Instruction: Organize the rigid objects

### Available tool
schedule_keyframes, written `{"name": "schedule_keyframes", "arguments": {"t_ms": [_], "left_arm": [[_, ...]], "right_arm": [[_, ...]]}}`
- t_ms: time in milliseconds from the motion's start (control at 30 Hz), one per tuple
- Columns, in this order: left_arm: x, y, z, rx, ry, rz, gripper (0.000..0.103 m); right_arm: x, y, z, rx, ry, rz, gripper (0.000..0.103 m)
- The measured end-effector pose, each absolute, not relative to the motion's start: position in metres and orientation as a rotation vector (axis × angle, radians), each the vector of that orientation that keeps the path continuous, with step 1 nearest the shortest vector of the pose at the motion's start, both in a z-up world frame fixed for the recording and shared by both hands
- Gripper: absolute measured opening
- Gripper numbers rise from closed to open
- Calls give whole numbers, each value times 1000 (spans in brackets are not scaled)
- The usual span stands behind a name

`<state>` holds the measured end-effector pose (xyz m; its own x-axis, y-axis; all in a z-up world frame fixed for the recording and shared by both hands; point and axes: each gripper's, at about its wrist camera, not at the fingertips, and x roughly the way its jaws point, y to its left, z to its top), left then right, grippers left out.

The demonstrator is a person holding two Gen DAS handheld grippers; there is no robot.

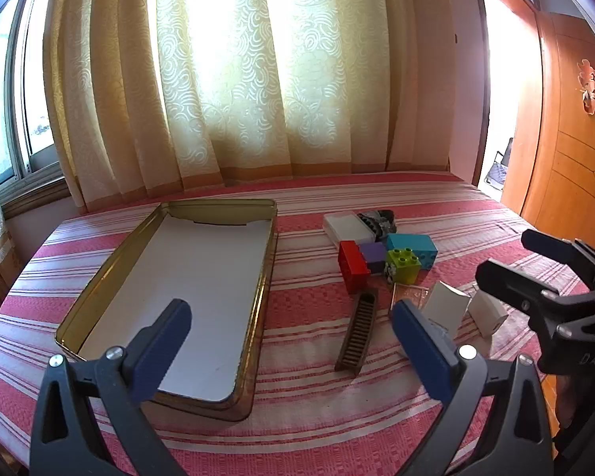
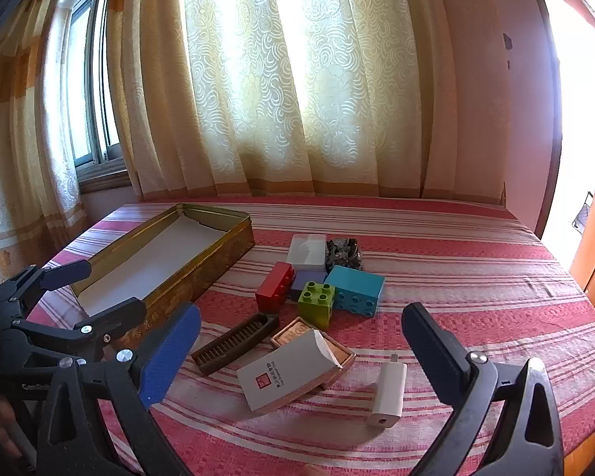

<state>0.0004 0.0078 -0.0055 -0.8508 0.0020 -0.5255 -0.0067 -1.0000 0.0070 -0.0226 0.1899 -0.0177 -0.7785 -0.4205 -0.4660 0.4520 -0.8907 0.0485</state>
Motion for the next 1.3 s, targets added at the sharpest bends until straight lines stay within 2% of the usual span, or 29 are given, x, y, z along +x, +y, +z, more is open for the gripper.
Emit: {"name": "schedule_keyframes", "arguments": {"t_ms": [1300], "left_arm": [[-12, 22, -21, -920, 1, 2987, 103]], "right_arm": [[-31, 209, -33, 716, 45, -2587, 102]]}}
